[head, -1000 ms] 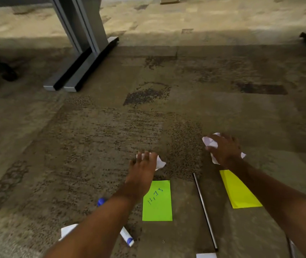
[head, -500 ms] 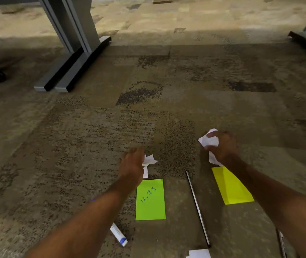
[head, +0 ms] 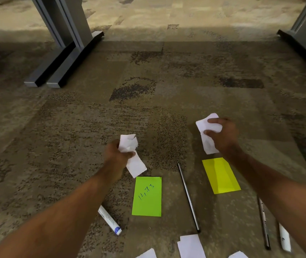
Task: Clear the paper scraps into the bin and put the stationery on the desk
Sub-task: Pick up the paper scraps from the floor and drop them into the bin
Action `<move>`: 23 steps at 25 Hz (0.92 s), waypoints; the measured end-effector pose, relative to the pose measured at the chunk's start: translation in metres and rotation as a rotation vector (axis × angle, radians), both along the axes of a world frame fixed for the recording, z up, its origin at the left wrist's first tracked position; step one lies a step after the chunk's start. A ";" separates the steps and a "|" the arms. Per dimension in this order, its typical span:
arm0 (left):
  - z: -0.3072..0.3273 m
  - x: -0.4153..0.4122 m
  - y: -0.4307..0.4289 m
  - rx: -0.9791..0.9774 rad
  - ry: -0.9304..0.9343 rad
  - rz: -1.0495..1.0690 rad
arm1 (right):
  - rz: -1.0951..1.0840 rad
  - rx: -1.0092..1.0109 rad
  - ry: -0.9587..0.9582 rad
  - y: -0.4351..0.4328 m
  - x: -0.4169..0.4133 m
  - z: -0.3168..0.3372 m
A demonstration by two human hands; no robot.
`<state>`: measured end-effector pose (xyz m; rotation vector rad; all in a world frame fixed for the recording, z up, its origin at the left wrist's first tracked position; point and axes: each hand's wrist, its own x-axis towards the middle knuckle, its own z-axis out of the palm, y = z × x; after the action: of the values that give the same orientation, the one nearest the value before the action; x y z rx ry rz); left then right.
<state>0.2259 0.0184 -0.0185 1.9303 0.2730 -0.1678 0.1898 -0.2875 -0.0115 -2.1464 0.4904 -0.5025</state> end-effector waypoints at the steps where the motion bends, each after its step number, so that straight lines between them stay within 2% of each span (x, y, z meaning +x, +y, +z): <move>1: 0.005 -0.002 0.002 -0.071 -0.003 0.021 | -0.032 0.045 -0.010 0.001 -0.001 0.006; 5: 0.040 -0.008 0.001 -0.247 -0.091 -0.016 | -0.129 0.210 -0.037 0.000 -0.013 0.033; 8: 0.078 -0.015 -0.015 -0.256 -0.123 -0.006 | -0.081 0.315 -0.144 -0.003 -0.039 0.050; 11: 0.108 -0.024 -0.042 -0.282 -0.046 0.038 | -0.082 0.404 -0.230 -0.005 -0.065 0.071; 14: 0.136 -0.048 -0.086 -0.352 0.015 0.050 | -0.206 0.418 -0.187 -0.016 -0.095 0.099; 18: 0.165 -0.096 -0.162 -0.459 0.004 -0.179 | -0.290 0.164 -0.097 -0.053 -0.158 0.134; 20: 0.178 -0.121 -0.204 -0.474 -0.001 -0.319 | -0.241 -0.134 -0.024 -0.077 -0.199 0.157; 23: 0.200 -0.167 -0.273 -0.516 -0.005 -0.503 | -0.199 -0.705 0.027 -0.113 -0.266 0.193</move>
<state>0.0587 -0.2549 0.1812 1.4487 -0.2495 -0.5131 -0.0765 -0.4008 0.1815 -2.7897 0.6069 -0.8544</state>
